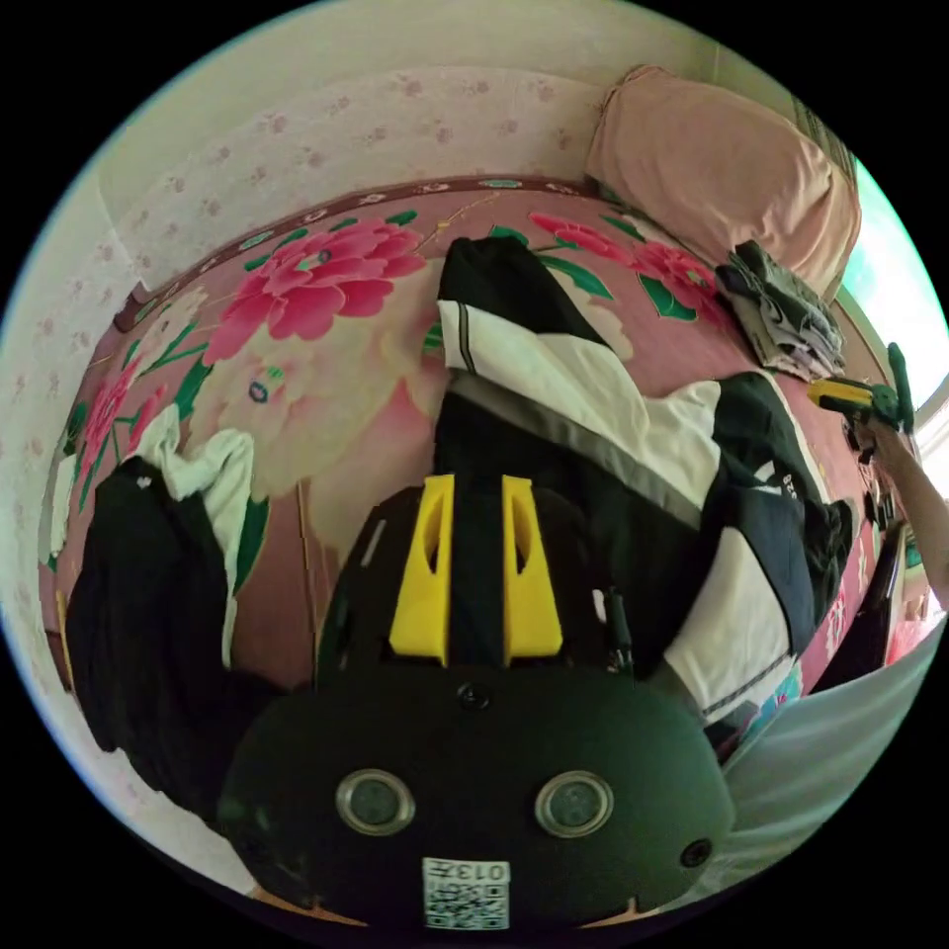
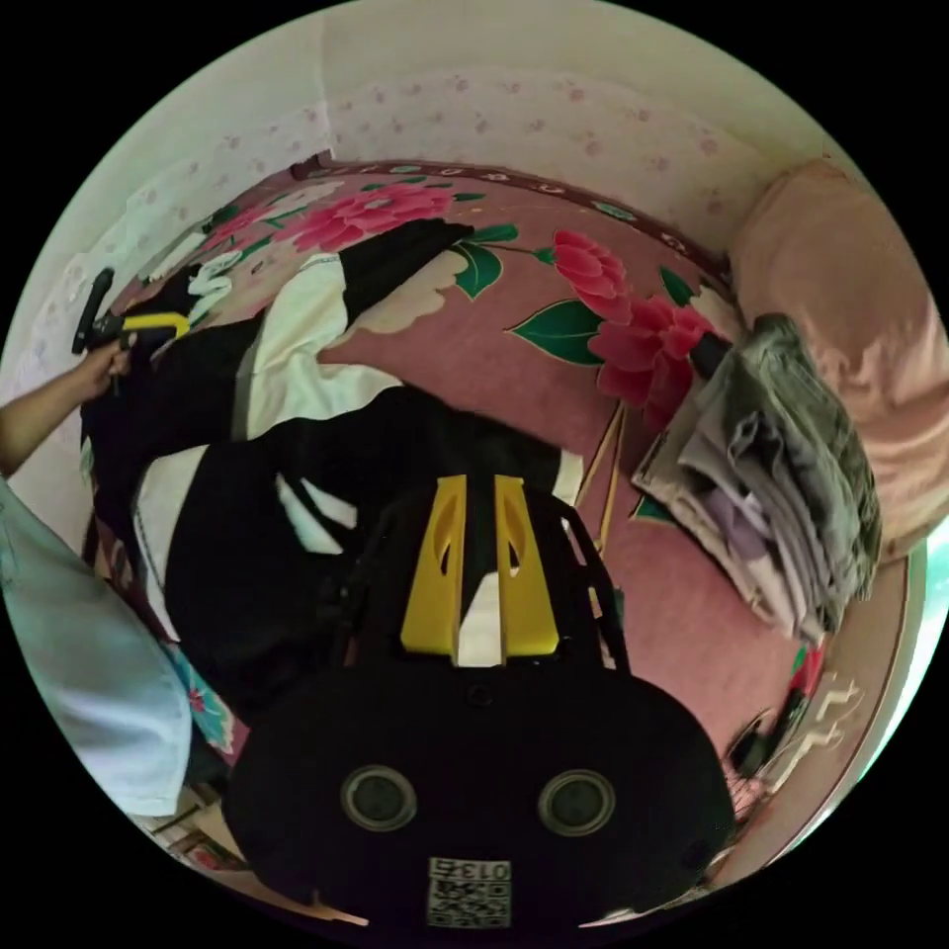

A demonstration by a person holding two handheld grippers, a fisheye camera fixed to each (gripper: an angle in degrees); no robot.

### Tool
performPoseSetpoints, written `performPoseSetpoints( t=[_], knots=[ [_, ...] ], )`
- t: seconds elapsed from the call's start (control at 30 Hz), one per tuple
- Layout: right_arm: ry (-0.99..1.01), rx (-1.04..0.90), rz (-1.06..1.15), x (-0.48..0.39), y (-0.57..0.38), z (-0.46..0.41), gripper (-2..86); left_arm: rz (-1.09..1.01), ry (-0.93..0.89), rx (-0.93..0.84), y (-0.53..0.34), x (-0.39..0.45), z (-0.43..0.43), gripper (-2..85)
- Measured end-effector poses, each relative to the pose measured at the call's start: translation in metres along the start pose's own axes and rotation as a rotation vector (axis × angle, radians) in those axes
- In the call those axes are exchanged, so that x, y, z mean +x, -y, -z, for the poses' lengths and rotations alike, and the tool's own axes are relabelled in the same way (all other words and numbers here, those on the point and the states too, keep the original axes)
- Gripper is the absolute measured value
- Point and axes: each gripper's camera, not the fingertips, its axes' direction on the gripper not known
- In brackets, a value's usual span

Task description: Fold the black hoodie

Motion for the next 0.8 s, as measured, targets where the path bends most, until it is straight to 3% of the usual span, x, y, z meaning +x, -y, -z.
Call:
performPoseSetpoints(
  t=[0.27, 0.37, 0.5, 0.63, 0.8],
  knots=[
    [0.068, -0.276, 0.177, 0.041, 0.092, -0.110, 13.0, -0.059, -0.135, -0.358, 0.084, -0.041, -0.098, 16.2],
    [0.107, -0.343, 0.233, 0.035, 0.099, -0.135, 12.5, -0.085, -0.042, -0.303, 0.081, -0.035, -0.092, 13.9],
    [0.162, -0.400, 0.275, 0.023, 0.109, -0.134, 3.7, 0.004, -0.150, -0.316, 0.080, -0.047, -0.086, 1.6],
    [-0.056, -0.457, 0.399, -0.026, 0.117, -0.123, 2.7, -0.013, -0.186, -0.147, 0.074, -0.046, -0.041, 0.5],
    [-0.171, -0.147, 0.338, -0.053, 0.074, -0.013, 2.6, -0.198, -0.173, 0.134, 0.025, -0.021, 0.066, 0.2]
  ],
)
